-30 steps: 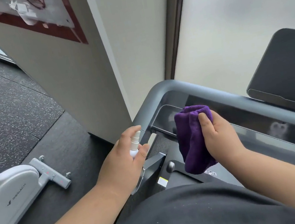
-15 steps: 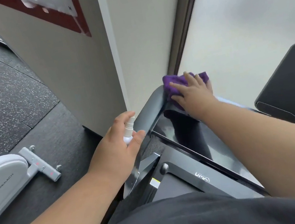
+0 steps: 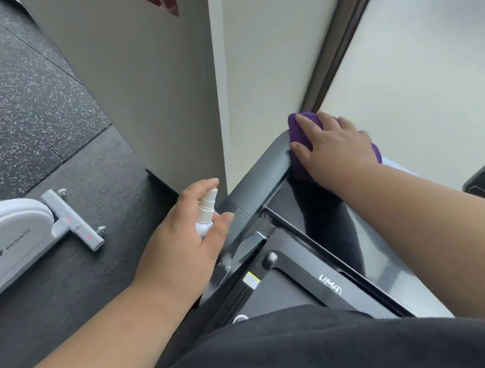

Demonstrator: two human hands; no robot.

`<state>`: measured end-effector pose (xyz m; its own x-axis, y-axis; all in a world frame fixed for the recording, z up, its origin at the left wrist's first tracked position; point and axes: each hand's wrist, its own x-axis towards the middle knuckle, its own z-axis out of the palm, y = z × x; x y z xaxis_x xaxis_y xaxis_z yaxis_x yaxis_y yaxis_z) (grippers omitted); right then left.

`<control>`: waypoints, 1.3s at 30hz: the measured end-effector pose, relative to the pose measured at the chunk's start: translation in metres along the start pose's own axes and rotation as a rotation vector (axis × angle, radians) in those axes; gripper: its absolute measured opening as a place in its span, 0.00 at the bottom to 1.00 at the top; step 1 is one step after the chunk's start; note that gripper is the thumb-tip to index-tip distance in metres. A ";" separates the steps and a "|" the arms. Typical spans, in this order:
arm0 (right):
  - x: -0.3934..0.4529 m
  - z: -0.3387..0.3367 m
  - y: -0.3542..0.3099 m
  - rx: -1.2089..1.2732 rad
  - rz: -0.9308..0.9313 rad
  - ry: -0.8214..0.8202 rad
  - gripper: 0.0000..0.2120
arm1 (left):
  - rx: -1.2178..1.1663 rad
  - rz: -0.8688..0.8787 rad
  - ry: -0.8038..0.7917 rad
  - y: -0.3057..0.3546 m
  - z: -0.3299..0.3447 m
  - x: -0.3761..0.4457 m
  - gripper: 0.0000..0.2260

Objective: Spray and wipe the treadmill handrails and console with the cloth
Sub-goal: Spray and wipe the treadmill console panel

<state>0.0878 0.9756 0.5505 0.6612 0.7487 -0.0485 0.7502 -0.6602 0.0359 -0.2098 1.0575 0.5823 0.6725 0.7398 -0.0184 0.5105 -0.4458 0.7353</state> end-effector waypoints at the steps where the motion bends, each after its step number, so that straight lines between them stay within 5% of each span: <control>1: 0.002 0.002 0.000 -0.012 -0.036 0.023 0.27 | -0.005 -0.013 0.015 -0.003 -0.002 -0.001 0.19; 20: -0.094 0.019 -0.128 0.170 -0.903 0.135 0.18 | -0.021 -0.041 0.059 -0.011 -0.021 -0.010 0.19; 23: -0.071 0.013 -0.104 0.162 -0.838 0.109 0.18 | -0.007 -0.050 0.030 -0.011 -0.018 -0.008 0.19; 29: 0.009 -0.004 -0.012 0.135 -0.372 0.080 0.20 | -0.015 -0.061 0.006 -0.012 -0.014 -0.009 0.18; 33: 0.016 0.000 -0.022 0.131 -0.168 0.083 0.18 | -0.037 -0.078 0.027 -0.015 -0.019 -0.015 0.18; 39: -0.055 -0.001 -0.092 0.141 -0.536 0.042 0.17 | -0.032 -0.071 0.067 -0.013 -0.021 -0.023 0.19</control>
<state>-0.0178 0.9953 0.5508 0.1886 0.9819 0.0165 0.9756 -0.1854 -0.1174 -0.2431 1.0563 0.5872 0.5976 0.8013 -0.0264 0.5375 -0.3760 0.7548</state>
